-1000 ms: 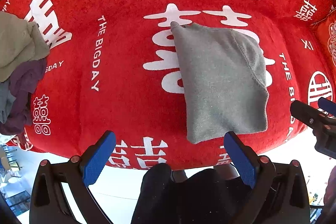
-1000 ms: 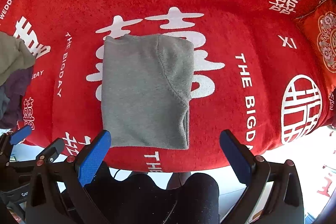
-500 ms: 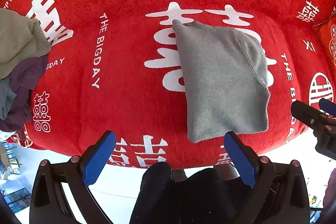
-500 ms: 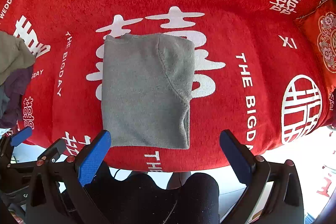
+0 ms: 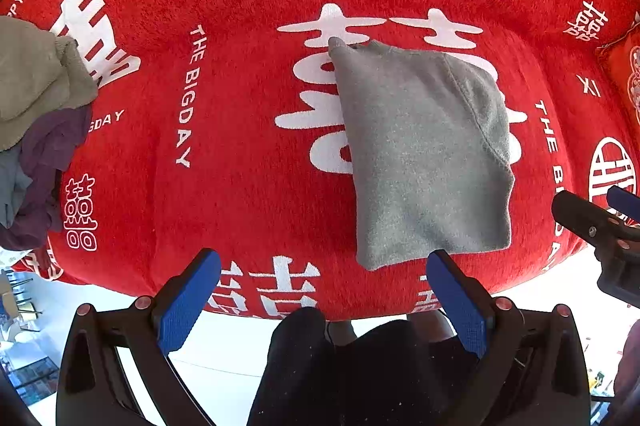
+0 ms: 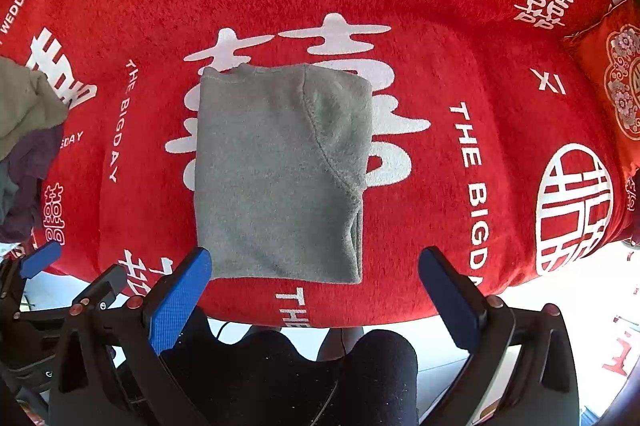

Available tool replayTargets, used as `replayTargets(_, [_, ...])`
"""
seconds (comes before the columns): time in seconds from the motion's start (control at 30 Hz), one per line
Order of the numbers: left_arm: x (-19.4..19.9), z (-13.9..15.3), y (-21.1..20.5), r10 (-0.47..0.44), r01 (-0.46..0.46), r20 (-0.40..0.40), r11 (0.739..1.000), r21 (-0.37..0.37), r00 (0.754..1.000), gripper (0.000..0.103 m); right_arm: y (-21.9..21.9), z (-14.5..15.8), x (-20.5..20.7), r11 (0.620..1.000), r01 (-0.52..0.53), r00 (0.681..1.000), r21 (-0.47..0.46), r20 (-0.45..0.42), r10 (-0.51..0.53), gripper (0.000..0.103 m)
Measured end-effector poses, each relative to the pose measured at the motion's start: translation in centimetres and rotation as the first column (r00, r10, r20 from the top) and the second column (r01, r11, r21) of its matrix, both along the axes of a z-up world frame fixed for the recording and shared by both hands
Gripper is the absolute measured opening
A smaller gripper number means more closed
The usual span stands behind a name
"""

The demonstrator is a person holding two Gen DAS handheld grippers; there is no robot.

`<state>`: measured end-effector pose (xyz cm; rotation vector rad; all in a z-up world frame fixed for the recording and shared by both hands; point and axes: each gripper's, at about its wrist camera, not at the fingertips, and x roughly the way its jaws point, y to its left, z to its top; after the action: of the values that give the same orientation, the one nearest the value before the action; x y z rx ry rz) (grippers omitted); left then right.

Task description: Fold small clothes

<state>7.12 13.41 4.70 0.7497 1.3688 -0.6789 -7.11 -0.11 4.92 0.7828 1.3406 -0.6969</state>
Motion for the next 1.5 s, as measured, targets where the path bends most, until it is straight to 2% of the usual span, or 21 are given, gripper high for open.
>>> replayTargets(1.1, [-0.1,-0.5,-0.4,-0.009,0.009,0.016,0.999,0.035,1.000,0.103,-0.2,-0.8,0.4,1.000,-0.024,1.000,0.005,-0.013,0.024,0.103])
replayTargets(1.5, [-0.1,-1.2,-0.7,0.015,-0.015,0.011,0.999,0.051,1.000,0.103,-0.5,-1.3,0.6,0.999,-0.038,0.999,0.010,-0.023,0.038,0.103])
